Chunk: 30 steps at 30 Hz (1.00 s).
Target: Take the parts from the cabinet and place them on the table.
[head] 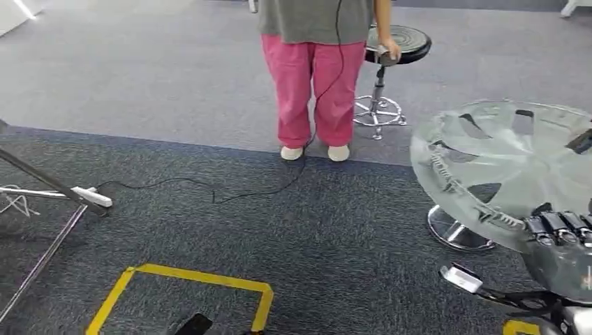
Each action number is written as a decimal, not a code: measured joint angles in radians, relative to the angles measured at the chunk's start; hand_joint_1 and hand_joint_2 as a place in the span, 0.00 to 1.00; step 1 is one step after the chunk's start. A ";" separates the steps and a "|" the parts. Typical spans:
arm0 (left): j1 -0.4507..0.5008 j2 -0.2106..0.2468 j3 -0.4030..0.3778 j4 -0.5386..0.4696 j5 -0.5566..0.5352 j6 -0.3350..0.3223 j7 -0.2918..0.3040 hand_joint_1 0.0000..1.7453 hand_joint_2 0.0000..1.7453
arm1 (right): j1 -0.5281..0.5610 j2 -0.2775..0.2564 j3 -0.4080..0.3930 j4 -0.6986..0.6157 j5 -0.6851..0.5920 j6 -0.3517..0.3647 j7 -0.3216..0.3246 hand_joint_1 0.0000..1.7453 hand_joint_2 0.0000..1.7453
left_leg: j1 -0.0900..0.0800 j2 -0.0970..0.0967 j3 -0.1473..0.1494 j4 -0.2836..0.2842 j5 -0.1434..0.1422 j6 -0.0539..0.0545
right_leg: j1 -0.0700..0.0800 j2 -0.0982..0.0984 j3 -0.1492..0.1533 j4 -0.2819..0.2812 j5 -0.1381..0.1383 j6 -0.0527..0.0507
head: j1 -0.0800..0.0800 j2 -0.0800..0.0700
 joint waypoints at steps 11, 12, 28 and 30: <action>-0.023 -0.005 0.000 0.001 -0.003 -0.018 -0.002 0.00 0.00 | 0.115 0.078 -0.119 -0.070 0.000 0.000 -0.021 1.00 1.00 | -0.013 0.044 0.185 -0.327 0.129 0.047 | 0.003 -0.044 0.023 0.017 -0.039 0.040 | 0.007 0.000; -0.030 -0.006 0.001 0.001 -0.003 -0.018 -0.003 0.00 0.00 | 0.123 0.082 -0.125 -0.073 0.000 0.000 -0.021 1.00 1.00 | -0.011 0.031 0.185 -0.327 0.131 0.054 | 0.001 0.006 -0.004 0.079 -0.073 0.039 | 0.008 0.000; -0.053 -0.003 0.001 0.001 -0.006 -0.012 0.002 0.00 0.00 | 0.152 0.086 -0.152 -0.104 -0.008 0.000 0.039 1.00 1.00 | -0.012 -0.012 0.105 -0.188 0.057 0.004 | -0.006 0.047 0.017 -0.008 0.003 0.005 | 0.002 0.000; -0.053 -0.006 0.001 0.001 -0.006 -0.016 0.003 0.00 0.00 | 0.151 0.082 -0.153 -0.103 -0.012 0.000 0.050 1.00 1.00 | -0.007 -0.001 0.026 -0.020 -0.010 0.000 | -0.003 0.016 0.016 -0.008 0.002 0.002 | 0.002 0.000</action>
